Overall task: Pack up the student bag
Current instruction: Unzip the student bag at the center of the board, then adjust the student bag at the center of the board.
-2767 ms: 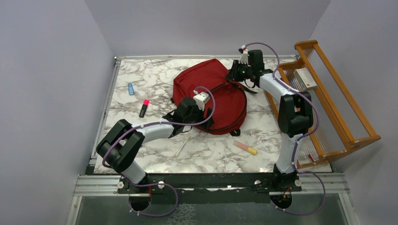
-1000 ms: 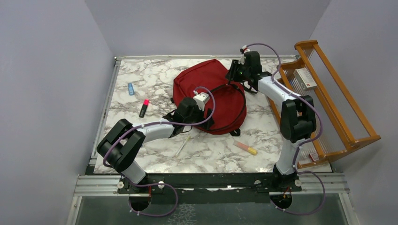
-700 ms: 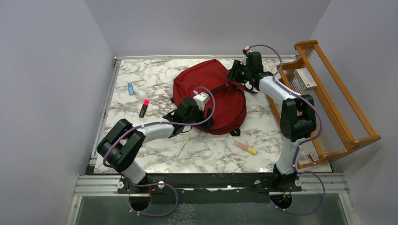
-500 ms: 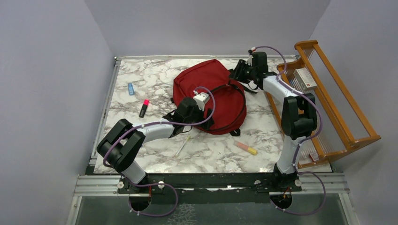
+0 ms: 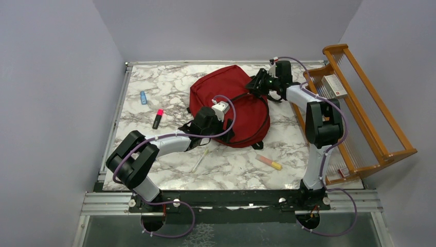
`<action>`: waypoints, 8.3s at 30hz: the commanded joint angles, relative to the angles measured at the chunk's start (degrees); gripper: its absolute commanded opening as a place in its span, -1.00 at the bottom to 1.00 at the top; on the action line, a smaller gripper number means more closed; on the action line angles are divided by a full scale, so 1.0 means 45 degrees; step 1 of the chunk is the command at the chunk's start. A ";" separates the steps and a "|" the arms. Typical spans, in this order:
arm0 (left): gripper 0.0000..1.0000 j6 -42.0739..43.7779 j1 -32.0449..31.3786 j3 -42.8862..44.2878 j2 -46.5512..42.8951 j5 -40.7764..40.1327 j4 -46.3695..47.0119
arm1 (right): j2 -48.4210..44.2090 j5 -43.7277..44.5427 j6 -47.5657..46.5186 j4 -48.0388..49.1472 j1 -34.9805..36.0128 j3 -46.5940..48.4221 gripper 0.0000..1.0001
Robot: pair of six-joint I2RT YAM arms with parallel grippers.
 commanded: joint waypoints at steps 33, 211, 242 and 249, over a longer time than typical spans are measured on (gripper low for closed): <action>0.53 -0.0094 -0.0055 0.0097 0.0070 -0.0183 0.0222 | -0.2098 0.1437 -0.5319 0.0501 0.0992 -0.0655 -0.99; 0.67 0.6632 0.2711 0.7504 0.2430 0.0807 -0.4955 | -0.2797 0.5108 0.0563 -0.0676 0.2604 -0.3411 -0.99; 0.67 0.6899 0.1777 0.8697 0.3487 0.0200 -0.5880 | -0.2281 0.2575 0.0336 -0.1040 0.1064 -0.2775 -0.37; 0.67 0.6471 0.1776 0.8965 0.3696 0.0426 -0.5880 | -0.2576 0.2897 0.0699 -0.0478 0.1041 -0.3445 -0.79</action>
